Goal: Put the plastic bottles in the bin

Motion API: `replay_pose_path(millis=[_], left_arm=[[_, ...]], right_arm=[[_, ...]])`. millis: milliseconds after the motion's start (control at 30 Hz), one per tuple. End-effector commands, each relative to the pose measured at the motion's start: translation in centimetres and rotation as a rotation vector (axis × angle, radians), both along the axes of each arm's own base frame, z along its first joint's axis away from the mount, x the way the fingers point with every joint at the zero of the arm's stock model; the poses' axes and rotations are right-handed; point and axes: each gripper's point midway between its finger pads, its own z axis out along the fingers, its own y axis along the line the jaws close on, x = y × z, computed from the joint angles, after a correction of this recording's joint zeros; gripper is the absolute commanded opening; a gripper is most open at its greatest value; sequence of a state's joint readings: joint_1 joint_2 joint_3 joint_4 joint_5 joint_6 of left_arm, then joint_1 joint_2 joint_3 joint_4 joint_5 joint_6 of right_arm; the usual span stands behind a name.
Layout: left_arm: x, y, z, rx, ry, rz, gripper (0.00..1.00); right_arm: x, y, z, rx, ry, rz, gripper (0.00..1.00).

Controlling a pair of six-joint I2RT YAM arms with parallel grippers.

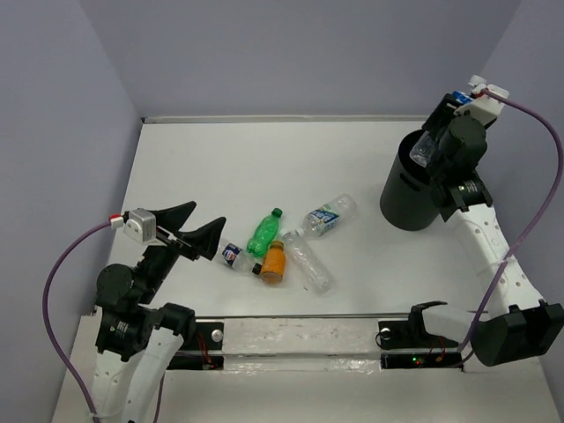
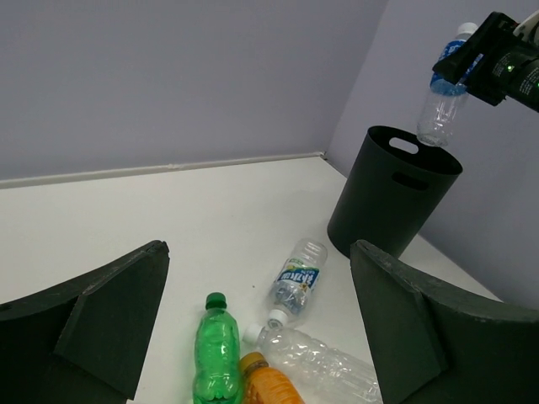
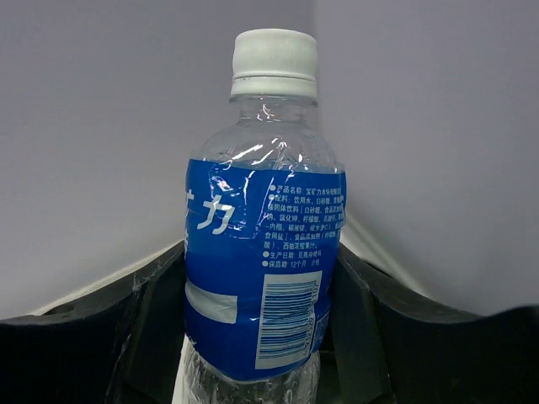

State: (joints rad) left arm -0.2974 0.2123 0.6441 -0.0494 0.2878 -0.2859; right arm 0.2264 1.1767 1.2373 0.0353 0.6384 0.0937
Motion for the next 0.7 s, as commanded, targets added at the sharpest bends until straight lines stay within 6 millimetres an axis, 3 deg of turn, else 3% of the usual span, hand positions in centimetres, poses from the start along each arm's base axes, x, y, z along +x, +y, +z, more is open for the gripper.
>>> replay_pose_path(millis=[0,133,167,300,400,433,567,667], left_arm=[[-1.1,-0.2,1.9,-0.011,-0.072,-0.027,0.99],[-1.1,-0.2,2.0,-0.013,-0.074,-0.029,0.99],[-1.1,-0.2,2.0,-0.013,-0.076,-0.026,0.99],[-0.9,-0.1,1.9,-0.014,-0.069,-0.017,0.99],[-0.7,-0.2,1.7,-0.011,-0.056,-0.022,0.99],[-0.7,-0.3,1.7,-0.013,-0.056,-0.024,0.99],[-0.6,-0.2,1.7,-0.011,-0.057,-0.019,0.99],[-0.5,-0.2,1.6,-0.013,-0.051,-0.017,0.99]], right_arm=[[-1.9,-5.2,3.7,0.003,-0.169,-0.168,0.49],[-0.3,-5.8,1.7,-0.029,-0.139,-0.186,0.49],[0.1,-5.7,0.0,-0.038,-0.107,-0.183,0.49],[0.0,-6.2,-3.7,-0.073,-0.063,-0.216,0.51],[-0.2,-6.8,-3.8,-0.092,-0.087,-0.239,0.61],[0.1,-6.8,-4.1,-0.101,-0.072,-0.236,0.74],[0.5,-6.0,-4.2,-0.063,-0.061,-0.187,0.96],[0.4,-4.6,-2.9,0.0,-0.073,-0.1,0.99]])
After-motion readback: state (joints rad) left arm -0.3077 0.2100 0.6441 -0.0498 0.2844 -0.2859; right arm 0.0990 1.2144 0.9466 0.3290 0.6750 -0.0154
